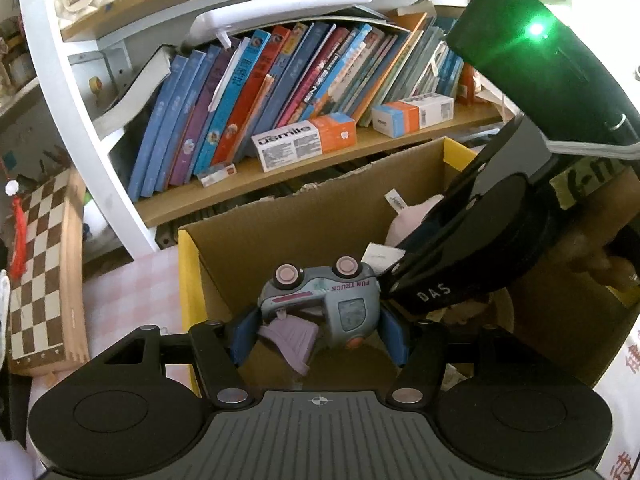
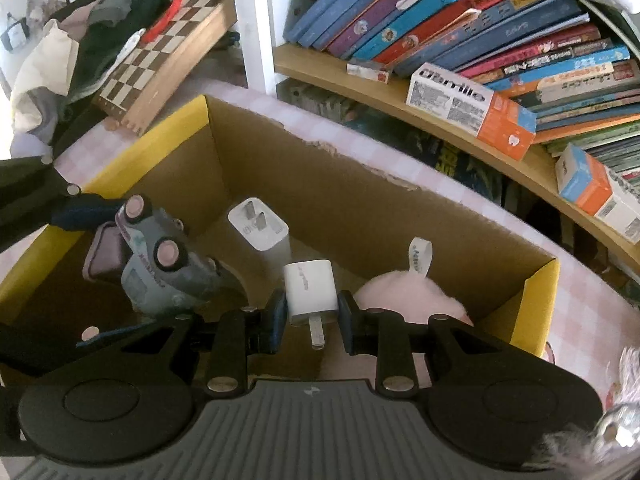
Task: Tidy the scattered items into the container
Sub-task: 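Carry the toy car and white plug over the yellow box with both tools, then open both tools to release the car and plug into the box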
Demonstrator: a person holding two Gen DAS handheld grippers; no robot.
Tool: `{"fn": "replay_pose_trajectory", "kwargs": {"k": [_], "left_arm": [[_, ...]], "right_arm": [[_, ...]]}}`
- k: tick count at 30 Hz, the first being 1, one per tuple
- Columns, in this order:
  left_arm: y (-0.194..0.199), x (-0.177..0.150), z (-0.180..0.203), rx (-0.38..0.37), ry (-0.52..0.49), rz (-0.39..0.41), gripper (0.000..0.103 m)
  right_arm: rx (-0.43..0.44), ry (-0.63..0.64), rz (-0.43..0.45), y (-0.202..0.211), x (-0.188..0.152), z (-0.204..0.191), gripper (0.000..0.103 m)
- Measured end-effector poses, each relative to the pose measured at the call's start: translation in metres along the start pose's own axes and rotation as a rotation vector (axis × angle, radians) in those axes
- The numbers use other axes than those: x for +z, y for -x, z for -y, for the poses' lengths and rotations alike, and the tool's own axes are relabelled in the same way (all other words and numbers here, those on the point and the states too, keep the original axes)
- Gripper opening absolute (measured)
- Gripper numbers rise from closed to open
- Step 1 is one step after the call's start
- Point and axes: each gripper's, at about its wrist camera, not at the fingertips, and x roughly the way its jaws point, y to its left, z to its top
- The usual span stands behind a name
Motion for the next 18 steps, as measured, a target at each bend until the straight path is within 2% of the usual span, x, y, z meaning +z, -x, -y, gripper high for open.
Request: {"fn": "replay_pose_trajectory", "kwargs": {"k": [9, 11, 15, 18], "left_arm": [[0.0, 0.0, 0.004, 0.012, -0.027, -0.01, 0.063], [0.0, -0.001, 0.005, 0.018, -0.039, 0.0, 0.067], [0.002, -0.001, 0.011, 0.033, -0.069, 0.018, 0.079], [0.006, 0.0, 0.012, 0.037, -0.073, 0.033, 0.081]], "right_arm": [[-0.004, -0.006, 0.002, 0.001, 0.001, 0.0, 0.026], [-0.017, -0.015, 0.023, 0.007, 0.002, 0.002, 0.03], [-0.026, -0.061, 0.065, 0.024, 0.004, 0.009, 0.042], [-0.047, -0.078, 0.092, 0.037, 0.001, 0.014, 0.047]]}}
